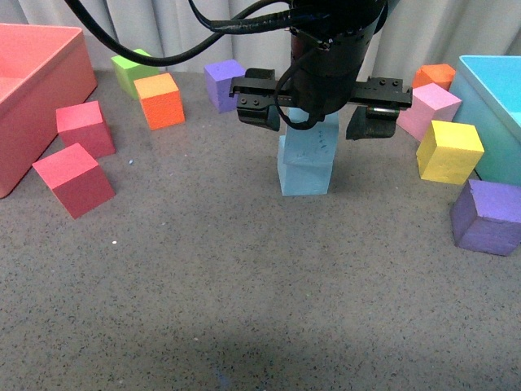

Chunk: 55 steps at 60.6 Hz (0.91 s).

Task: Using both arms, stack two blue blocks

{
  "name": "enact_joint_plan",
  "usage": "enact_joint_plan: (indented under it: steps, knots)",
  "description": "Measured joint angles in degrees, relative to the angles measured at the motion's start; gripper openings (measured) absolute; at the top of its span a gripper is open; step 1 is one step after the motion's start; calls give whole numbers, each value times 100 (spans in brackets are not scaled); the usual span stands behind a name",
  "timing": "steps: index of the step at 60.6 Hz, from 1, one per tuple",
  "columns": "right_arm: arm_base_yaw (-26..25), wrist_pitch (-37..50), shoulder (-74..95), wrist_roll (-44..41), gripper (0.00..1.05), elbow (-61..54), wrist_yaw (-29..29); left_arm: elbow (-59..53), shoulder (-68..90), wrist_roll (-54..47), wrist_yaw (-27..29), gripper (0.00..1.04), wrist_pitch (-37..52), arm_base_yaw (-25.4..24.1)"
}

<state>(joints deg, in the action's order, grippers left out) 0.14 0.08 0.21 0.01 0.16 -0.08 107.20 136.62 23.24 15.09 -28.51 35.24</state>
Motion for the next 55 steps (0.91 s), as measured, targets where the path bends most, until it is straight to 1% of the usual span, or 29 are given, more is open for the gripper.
enact_joint_plan:
  steps: [2, 4, 8, 18, 28, 29, 30, 31, 32, 33, 34, 35, 36, 37, 38, 39, 40, 41, 43, 45, 48, 51, 54, 55]
  knots:
    - [0, 0, 0, 0, 95, 0, -2, 0, -2, 0, -7, 98, 0, 0]
    - [0, 0, 0, 0, 95, 0, 0, 0, -2, 0, -9, 100, 0, 0]
    - [0, 0, 0, 0, 95, 0, 0, -17, -28, 15, -46, 97, 17, 0]
    - [0, 0, 0, 0, 95, 0, 0, -264, -293, 26, -120, 98, 201, -4]
    - [0, 0, 0, 0, 95, 0, 0, -866, -994, 37, -195, 98, 577, -31]
    - [0, 0, 0, 0, 95, 0, 0, -997, -1067, -74, 4, 96, 850, -26]
    - [0, 0, 0, 0, 95, 0, -2, -1283, -1165, -251, 256, 93, 1427, -31]
    - [0, 0, 0, 0, 95, 0, -2, -1606, -1276, -448, 682, 90, 2074, -39]
    - [0, 0, 0, 0, 95, 0, -2, -1773, -1327, -621, 841, 88, 2371, -44]
    - [0, 0, 0, -2, 95, 0, -4, -2164, -1458, -859, 1123, 84, 3012, -70]
    - [0, 0, 0, 0, 95, 0, -4, -2361, -1526, -920, 1224, 82, 3320, -85]
    - [0, 0, 0, 0, 95, 0, -2, -2776, -1668, -1187, 1368, 79, 3934, -129]
    - [0, 0, 0, 0, 95, 0, -2, -3195, -1810, -1335, 1403, 75, 4544, -188]
    - [0, 0, 0, 0, 95, 0, -2, -3392, -1873, -1462, 1403, 73, 4837, -219]
    - [0, 0, 0, 0, 95, 0, 2, -3810, -2017, -1580, 1388, 70, 5453, -297]
    - [0, 0, 0, 0, 95, 0, 2, -4006, -2087, -1641, 1377, 68, 5759, -339]
    - [0, 0, 0, 0, 95, 0, 11, -4380, -2216, -1751, 1351, 65, 6354, -420]
    - [0, 0, 0, 0, 95, 0, 13, -4557, -2277, -1821, 1329, 63, 6645, -461]
    - [0, 0, 0, 0, 95, 0, 17, -5219, -2546, -1941, 1266, 56, 7748, -634]
    - [0, 0, 0, 0, 95, 0, 15, -5635, -2789, -2020, 1167, 50, 8282, -758]
    - [0, -2, 0, 0, 95, 0, 15, -6120, -3139, -2096, 1040, 43, 8760, -922]
    - [0, -2, 2, 0, 95, 0, 13, -6752, -3539, -2159, 870, 32, 9294, -1147]
    - [0, -2, 0, 0, 95, 0, -7, -7340, -3860, -2190, 686, 22, 9517, -1342]
    - [0, -2, 0, 0, 95, 0, -7, -7431, -3904, -2194, 660, 20, 9530, -1370]
